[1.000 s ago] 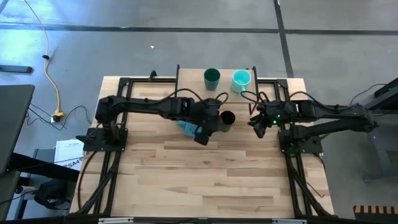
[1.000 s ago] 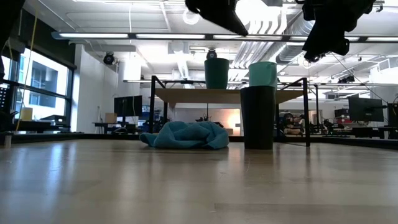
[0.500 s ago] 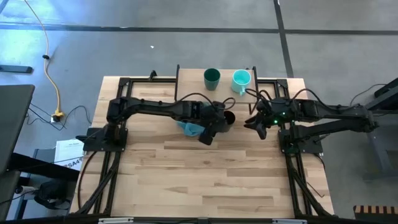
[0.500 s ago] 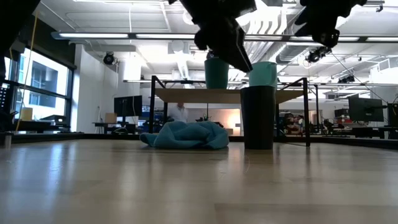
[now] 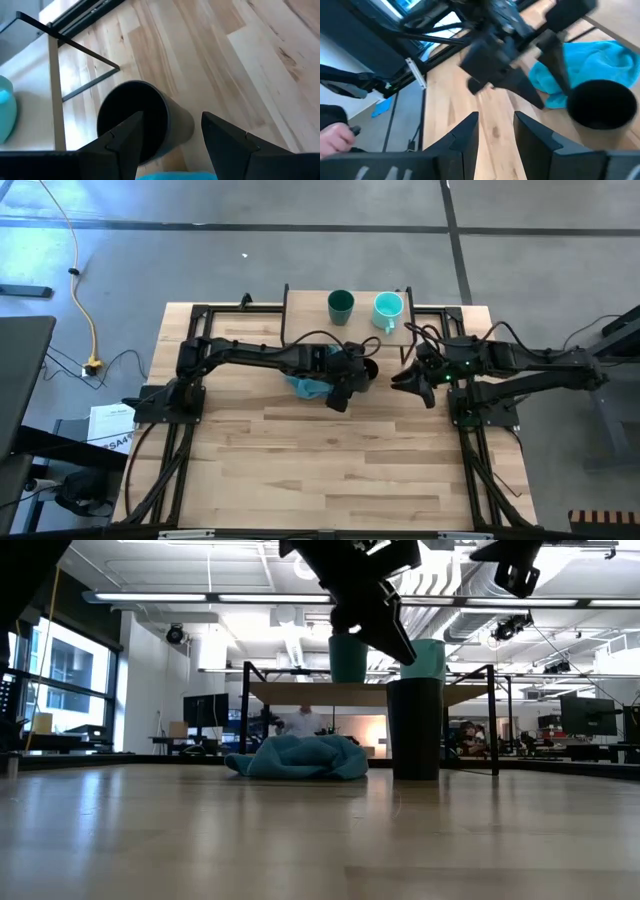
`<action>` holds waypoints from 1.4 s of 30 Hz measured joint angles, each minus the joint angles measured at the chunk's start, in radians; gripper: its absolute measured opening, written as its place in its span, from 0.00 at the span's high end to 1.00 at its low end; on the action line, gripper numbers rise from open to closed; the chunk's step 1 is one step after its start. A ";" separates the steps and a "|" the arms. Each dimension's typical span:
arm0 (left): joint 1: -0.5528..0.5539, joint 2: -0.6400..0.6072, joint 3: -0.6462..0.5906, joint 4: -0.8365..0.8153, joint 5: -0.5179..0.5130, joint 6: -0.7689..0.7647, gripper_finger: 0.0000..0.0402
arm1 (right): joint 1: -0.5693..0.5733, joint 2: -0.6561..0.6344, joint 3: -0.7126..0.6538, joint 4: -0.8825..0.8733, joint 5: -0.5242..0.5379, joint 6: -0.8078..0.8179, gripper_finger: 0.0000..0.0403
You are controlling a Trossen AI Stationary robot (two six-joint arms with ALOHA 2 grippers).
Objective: Stack small to large cups/mugs on shelf
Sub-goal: Put the black cup on the shelf
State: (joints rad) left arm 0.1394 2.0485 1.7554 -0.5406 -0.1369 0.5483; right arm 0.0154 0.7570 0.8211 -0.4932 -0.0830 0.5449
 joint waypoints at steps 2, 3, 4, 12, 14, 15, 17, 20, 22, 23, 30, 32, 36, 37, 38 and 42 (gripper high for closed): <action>0.001 0.005 0.000 0.005 -0.013 -0.003 0.53 | 0.016 0.000 0.000 0.012 0.004 -0.002 0.72; 0.005 0.005 0.000 0.006 -0.014 -0.003 0.53 | 0.024 0.000 0.000 0.023 0.005 -0.002 0.72; 0.006 0.005 0.000 0.009 -0.014 -0.003 0.53 | 0.032 0.000 0.000 0.035 0.005 -0.003 0.72; 0.025 0.004 0.000 0.008 -0.014 -0.033 0.53 | 0.096 0.000 -0.001 0.168 -0.002 -0.024 0.72; 0.028 0.004 0.000 0.006 -0.014 -0.032 0.53 | 0.120 0.000 -0.001 0.241 -0.025 -0.048 0.72; 0.031 0.004 0.000 0.006 -0.011 -0.032 0.53 | 0.133 0.000 -0.001 0.282 -0.035 -0.057 0.72; 0.032 0.004 0.000 0.004 0.000 -0.032 0.53 | 0.158 0.000 -0.001 0.359 -0.055 -0.080 0.72; 0.032 0.004 0.000 -0.003 0.008 -0.032 0.53 | 0.194 -0.001 -0.001 0.453 -0.082 -0.113 0.72; 0.032 0.005 0.000 -0.009 0.022 -0.030 0.53 | 0.214 -0.002 -0.001 0.498 -0.092 -0.126 0.72; 0.031 0.011 0.001 -0.005 0.023 -0.029 0.53 | 0.224 -0.004 -0.001 0.512 -0.092 -0.127 0.72; 0.031 0.044 -0.001 -0.023 0.015 -0.033 0.53 | 0.276 -0.014 -0.001 0.551 -0.083 -0.145 0.72; 0.031 0.053 -0.001 -0.011 0.008 -0.037 0.53 | 0.283 -0.013 -0.001 0.553 -0.083 -0.145 0.72; 0.031 0.058 0.000 -0.016 0.008 -0.047 0.53 | 0.292 -0.012 -0.001 0.554 -0.079 -0.143 0.72; 0.031 0.060 0.000 -0.014 0.009 -0.049 0.53 | 0.294 -0.012 -0.001 0.554 -0.079 -0.143 0.72; 0.031 0.061 0.000 -0.007 0.009 -0.053 0.53 | 0.295 -0.012 -0.001 0.554 -0.079 -0.143 0.72; 0.031 0.062 0.000 -0.008 0.006 -0.056 0.60 | 0.295 -0.013 -0.001 0.554 -0.079 -0.143 0.72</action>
State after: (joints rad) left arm 0.1703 2.1101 1.7557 -0.5486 -0.1308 0.4927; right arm 0.3107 0.7444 0.8204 0.0608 -0.1619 0.4023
